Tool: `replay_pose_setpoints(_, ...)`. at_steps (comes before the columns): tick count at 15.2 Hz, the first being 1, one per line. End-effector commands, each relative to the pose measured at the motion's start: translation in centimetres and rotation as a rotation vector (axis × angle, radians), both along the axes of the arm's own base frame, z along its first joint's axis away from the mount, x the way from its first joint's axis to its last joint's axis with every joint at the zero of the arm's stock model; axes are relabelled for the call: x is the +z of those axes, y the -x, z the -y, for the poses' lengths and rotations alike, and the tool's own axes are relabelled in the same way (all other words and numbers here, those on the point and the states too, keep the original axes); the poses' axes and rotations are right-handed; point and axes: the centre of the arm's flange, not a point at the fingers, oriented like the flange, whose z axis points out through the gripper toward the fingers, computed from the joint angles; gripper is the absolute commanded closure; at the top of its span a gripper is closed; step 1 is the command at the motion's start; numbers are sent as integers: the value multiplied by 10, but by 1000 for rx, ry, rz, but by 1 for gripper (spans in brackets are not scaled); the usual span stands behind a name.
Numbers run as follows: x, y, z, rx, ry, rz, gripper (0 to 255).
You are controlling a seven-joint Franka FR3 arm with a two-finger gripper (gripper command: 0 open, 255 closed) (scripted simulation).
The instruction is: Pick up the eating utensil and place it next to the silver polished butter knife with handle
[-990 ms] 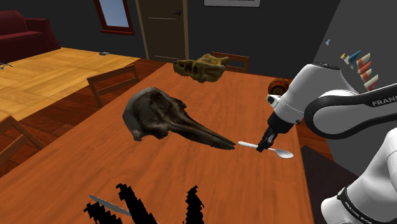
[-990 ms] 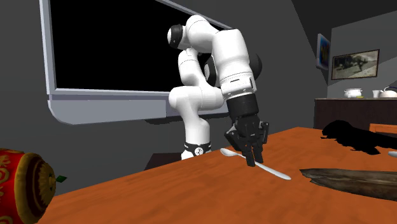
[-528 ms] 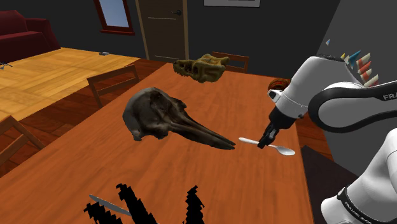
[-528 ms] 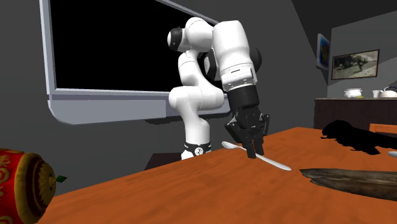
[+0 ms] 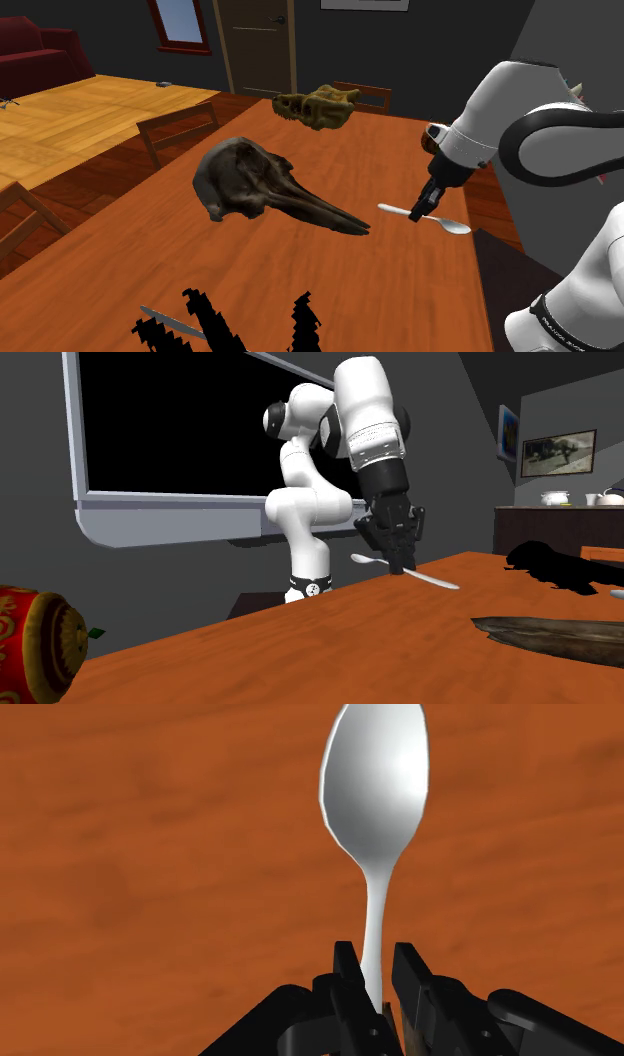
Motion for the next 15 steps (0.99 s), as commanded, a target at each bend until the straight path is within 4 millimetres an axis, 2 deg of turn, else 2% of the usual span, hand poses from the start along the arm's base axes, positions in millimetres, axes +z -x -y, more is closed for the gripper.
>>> replay_pose_setpoints(1,11,0,2,0,0,-1,255)
replay_pose_setpoints(4,26,0,2,0,0,-1,255)
replay_pose_setpoints(15,27,-51,-134,0,0,-1,255)
